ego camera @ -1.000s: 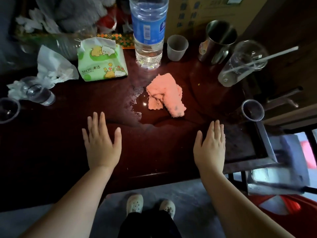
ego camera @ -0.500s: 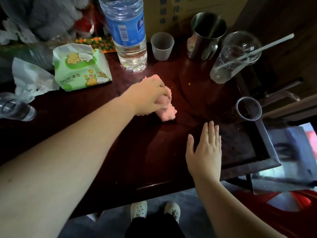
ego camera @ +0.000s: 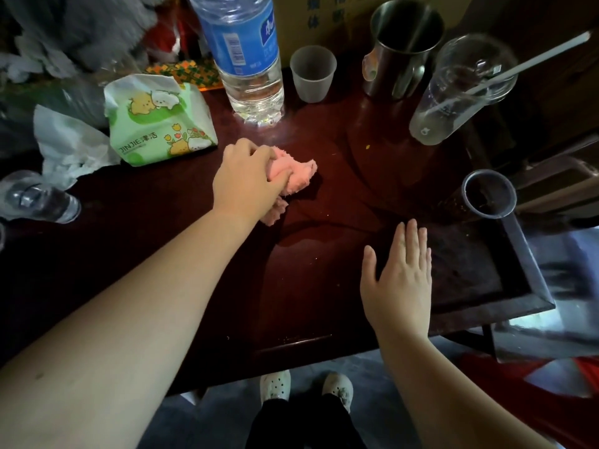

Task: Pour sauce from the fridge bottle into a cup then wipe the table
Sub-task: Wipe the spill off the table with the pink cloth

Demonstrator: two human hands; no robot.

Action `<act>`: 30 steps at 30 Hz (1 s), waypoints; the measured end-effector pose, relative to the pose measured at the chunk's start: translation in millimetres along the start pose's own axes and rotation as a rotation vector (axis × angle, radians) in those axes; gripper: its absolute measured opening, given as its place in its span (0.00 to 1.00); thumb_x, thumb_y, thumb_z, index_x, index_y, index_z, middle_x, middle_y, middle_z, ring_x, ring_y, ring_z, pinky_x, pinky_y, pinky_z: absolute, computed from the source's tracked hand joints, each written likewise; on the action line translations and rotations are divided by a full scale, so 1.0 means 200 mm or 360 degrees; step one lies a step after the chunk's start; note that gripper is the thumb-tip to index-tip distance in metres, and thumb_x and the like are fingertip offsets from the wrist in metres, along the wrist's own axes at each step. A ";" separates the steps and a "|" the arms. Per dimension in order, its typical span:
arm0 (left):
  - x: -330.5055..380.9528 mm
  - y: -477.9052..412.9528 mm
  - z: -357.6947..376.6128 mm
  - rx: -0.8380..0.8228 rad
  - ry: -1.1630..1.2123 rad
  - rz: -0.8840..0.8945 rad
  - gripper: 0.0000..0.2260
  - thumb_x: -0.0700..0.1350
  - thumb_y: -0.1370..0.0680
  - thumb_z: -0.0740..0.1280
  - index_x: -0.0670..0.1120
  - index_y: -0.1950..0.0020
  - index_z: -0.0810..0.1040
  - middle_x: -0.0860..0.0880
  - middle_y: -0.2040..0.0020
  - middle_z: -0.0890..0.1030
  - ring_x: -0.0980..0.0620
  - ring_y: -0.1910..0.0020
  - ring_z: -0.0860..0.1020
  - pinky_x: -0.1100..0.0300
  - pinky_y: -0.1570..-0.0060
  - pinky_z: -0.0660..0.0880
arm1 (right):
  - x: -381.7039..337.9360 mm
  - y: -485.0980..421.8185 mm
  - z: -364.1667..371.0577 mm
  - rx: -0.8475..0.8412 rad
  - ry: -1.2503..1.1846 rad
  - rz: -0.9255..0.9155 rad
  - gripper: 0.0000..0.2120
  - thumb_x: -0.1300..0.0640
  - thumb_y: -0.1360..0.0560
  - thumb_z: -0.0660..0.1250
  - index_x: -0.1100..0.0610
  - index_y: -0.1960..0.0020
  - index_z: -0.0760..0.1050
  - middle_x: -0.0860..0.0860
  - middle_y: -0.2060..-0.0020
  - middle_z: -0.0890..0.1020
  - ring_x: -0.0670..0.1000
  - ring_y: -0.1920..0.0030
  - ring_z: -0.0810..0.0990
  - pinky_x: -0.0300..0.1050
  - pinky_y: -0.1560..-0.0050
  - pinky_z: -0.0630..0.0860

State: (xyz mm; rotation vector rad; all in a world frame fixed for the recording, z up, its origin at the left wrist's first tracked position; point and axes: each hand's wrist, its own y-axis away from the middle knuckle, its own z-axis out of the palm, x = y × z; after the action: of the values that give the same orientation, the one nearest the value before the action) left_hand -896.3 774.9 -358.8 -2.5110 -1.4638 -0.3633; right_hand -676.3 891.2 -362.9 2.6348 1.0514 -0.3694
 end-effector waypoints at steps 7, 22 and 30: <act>-0.02 0.12 -0.01 0.0084 -0.0161 -0.0272 0.18 0.57 0.23 0.62 0.47 0.41 0.76 0.44 0.45 0.72 0.43 0.43 0.69 0.51 0.52 0.70 | 0.00 0.00 0.01 0.0029 0.0000 -0.0015 0.33 0.43 0.20 0.50 0.61 0.23 0.49 0.55 0.23 0.49 0.49 0.23 0.42 0.47 0.24 0.42; -0.28 0.23 -0.14 -0.0087 -0.0133 0.0304 0.16 0.51 0.21 0.62 0.54 0.33 0.75 0.45 0.45 0.75 0.42 0.47 0.71 0.50 0.60 0.74 | 0.01 0.01 0.01 0.0046 -0.0019 -0.0027 0.33 0.42 0.20 0.48 0.61 0.23 0.48 0.54 0.23 0.49 0.50 0.23 0.43 0.47 0.24 0.42; -0.03 0.43 -0.10 -0.0091 -0.0370 -0.0318 0.21 0.52 0.19 0.56 0.47 0.27 0.67 0.40 0.40 0.70 0.39 0.44 0.68 0.50 0.56 0.69 | 0.01 0.01 0.01 0.0037 -0.0025 -0.0028 0.34 0.41 0.21 0.47 0.61 0.23 0.48 0.54 0.23 0.48 0.49 0.23 0.42 0.46 0.24 0.42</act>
State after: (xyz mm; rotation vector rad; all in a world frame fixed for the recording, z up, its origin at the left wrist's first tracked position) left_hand -825.7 721.0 -346.1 -2.5274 -1.8235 -0.1491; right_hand -674.9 890.2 -365.8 2.6405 1.0722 -0.4081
